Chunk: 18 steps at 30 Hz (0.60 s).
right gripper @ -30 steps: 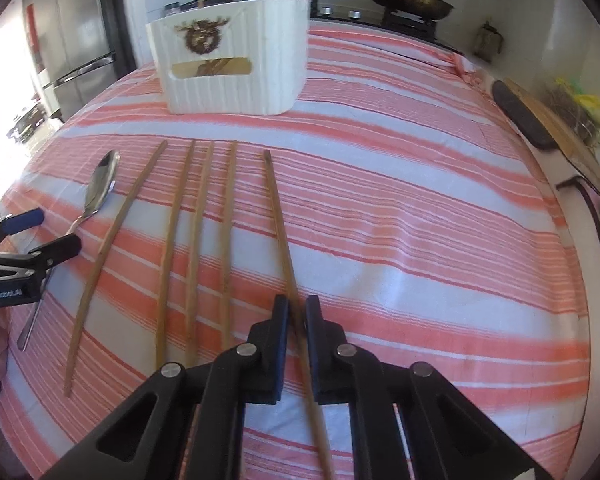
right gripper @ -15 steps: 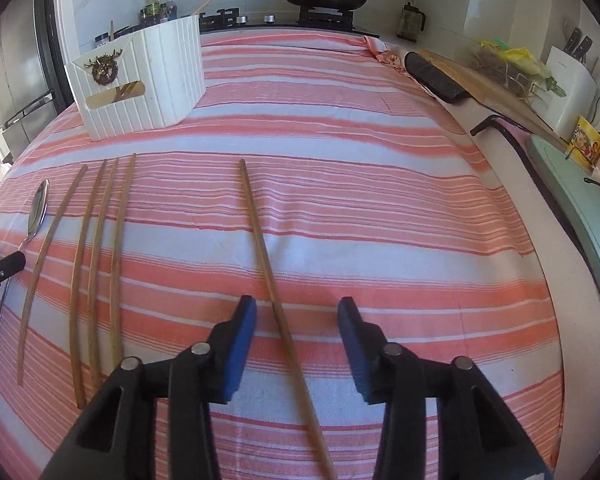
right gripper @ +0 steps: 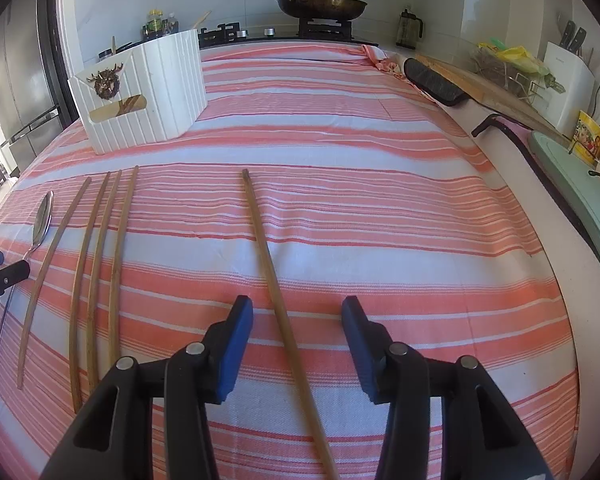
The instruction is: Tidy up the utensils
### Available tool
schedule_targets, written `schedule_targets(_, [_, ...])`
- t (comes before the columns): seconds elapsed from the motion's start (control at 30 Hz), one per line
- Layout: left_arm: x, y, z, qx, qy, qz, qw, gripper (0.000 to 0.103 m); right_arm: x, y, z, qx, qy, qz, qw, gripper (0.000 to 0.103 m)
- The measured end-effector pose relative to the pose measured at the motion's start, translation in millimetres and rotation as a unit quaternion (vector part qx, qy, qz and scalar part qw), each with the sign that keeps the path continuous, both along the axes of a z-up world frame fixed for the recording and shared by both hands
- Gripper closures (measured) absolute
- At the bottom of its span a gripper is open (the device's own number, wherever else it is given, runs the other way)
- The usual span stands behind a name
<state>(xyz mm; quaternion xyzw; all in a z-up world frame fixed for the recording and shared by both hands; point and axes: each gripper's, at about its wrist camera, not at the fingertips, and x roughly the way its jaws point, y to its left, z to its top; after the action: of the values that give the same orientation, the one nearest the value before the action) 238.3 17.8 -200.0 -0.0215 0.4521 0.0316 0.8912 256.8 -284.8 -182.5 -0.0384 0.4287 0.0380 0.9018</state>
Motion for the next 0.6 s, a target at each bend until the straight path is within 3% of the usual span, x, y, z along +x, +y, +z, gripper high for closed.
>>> schedule_targets(0.33, [-1.4,3.1,0.1,-0.001,0.003,-0.004,1.0000,0.000,0.1,-0.2,-0.1,0.001,0.000,0.000,1.000,0.055])
schedule_targets(0.6, [-8.9,10.0,0.5,0.002,0.009,-0.044,0.9990,0.000,0.8,-1.0,0.2,0.000,0.003,0.007,1.000,0.055])
